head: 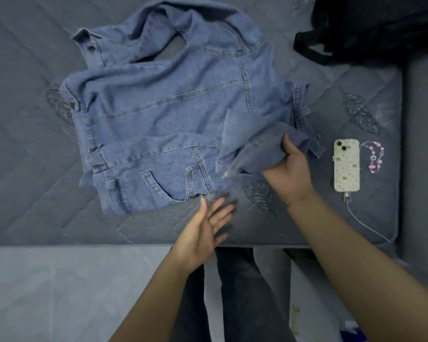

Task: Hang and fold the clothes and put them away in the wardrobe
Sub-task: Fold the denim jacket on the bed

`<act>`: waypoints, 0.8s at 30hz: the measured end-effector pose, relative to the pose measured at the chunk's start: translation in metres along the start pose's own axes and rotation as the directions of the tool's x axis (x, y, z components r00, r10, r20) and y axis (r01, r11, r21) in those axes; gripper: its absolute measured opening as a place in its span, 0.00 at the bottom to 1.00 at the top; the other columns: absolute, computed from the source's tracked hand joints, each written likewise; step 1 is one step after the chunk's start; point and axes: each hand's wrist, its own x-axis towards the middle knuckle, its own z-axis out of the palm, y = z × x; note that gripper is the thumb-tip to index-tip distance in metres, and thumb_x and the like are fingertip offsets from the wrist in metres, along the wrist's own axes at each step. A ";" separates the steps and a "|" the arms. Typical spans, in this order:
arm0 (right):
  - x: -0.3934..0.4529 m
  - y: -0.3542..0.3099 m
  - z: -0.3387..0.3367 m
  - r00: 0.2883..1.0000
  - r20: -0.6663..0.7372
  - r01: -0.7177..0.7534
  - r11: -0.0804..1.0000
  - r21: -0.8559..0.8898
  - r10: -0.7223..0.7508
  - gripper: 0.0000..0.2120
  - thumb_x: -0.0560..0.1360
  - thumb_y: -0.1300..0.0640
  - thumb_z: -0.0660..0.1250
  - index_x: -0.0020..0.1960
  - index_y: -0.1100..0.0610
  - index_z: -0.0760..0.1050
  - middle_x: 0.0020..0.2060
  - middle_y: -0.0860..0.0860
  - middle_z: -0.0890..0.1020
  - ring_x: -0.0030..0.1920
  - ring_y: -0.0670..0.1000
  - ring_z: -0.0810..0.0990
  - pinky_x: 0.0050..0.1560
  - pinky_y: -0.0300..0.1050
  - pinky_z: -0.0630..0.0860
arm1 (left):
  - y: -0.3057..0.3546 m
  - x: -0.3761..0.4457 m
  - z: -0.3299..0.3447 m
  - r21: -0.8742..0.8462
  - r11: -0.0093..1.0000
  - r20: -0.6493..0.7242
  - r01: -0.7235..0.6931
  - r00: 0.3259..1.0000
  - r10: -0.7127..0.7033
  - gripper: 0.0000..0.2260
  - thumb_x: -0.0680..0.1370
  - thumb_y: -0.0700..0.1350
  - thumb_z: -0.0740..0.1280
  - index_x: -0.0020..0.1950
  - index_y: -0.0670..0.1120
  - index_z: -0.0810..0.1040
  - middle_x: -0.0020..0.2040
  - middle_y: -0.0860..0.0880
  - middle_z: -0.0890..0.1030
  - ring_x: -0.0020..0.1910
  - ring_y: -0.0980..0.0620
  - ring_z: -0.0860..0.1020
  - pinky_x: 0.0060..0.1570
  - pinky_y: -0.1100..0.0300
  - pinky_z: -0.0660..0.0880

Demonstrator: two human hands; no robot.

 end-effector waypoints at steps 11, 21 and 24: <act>0.057 0.037 0.041 0.994 -0.107 0.002 1.000 0.026 0.001 0.19 0.82 0.61 0.57 0.72 0.64 0.67 0.69 0.61 0.73 0.70 0.59 0.71 0.70 0.56 0.66 | 0.095 0.051 0.037 -0.602 0.796 -0.128 -0.062 0.992 -0.020 0.32 0.76 0.65 0.63 0.66 0.40 0.72 0.65 0.44 0.78 0.63 0.49 0.76 0.56 0.53 0.74; 0.037 0.015 0.002 0.991 -0.134 -0.065 0.956 -0.285 0.027 0.10 0.81 0.61 0.60 0.61 0.59 0.75 0.53 0.54 0.84 0.54 0.52 0.82 0.51 0.44 0.81 | 0.136 0.067 0.056 -0.858 0.482 -0.202 -0.179 0.979 0.003 0.03 0.81 0.41 0.65 0.51 0.42 0.75 0.46 0.48 0.77 0.45 0.54 0.76 0.28 0.57 0.78; 0.035 0.013 -0.009 0.984 -0.169 -0.108 0.952 -0.287 0.061 0.11 0.80 0.60 0.62 0.61 0.58 0.75 0.53 0.54 0.83 0.54 0.52 0.83 0.54 0.46 0.80 | 0.144 0.051 0.044 -0.862 0.437 -0.237 -0.257 0.966 0.102 0.05 0.79 0.38 0.66 0.44 0.42 0.72 0.37 0.50 0.71 0.32 0.58 0.69 0.25 0.61 0.75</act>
